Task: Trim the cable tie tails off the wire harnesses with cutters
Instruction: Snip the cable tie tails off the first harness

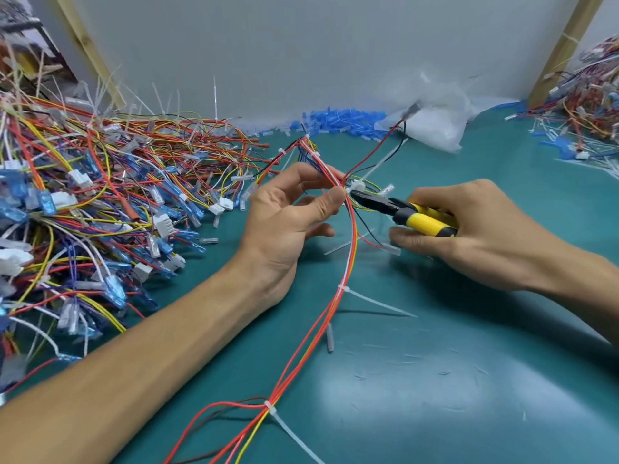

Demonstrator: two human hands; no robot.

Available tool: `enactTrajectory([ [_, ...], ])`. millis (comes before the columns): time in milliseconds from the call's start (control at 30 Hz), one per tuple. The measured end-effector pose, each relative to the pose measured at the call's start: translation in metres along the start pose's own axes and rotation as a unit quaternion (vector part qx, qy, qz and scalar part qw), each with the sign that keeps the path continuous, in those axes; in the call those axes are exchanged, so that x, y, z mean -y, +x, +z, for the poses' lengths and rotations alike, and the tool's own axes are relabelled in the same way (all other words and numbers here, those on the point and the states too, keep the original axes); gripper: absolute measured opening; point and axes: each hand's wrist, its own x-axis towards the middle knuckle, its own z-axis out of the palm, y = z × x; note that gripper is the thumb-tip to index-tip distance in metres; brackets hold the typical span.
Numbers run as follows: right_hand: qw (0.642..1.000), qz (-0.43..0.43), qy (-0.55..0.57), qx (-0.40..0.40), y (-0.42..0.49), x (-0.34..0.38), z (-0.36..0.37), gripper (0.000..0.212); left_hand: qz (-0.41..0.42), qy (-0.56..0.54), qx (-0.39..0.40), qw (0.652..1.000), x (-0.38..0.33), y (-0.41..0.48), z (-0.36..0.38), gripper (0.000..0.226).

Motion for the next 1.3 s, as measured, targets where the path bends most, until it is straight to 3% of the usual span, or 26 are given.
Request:
enactTrajectory([
  [300, 1.000, 0.002, 0.015, 0.013, -0.0014, 0.0018, 0.0009, 0.059, 0.036, 0.017, -0.013, 0.999, 0.0028, 0.0005, 0.0021, 0.014],
  [567, 0.998, -0.019, 0.026, 0.048, -0.0008, 0.0010, -0.0049, 0.034, 0.062, 0.028, -0.048, 0.997, 0.0051, 0.0019, 0.0002, 0.012],
  [1000, 0.997, -0.022, 0.066, 0.034, -0.0002, 0.0004, -0.0030, 0.050, 0.107, 0.079, -0.041, 0.990, 0.0069, 0.0023, 0.0009, 0.019],
  [1167, 0.996, -0.022, 0.071, 0.047, -0.0010, 0.0009, -0.0036, 0.053, 0.124, 0.135, -0.051, 0.982, 0.0058, 0.0022, 0.0020, 0.019],
  [1300, 0.997, -0.022, 0.058, 0.040, -0.0006, 0.0009, -0.0049, 0.054, 0.192, 0.266, -0.072, 0.942, 0.0019, 0.0018, -0.0007, 0.022],
])
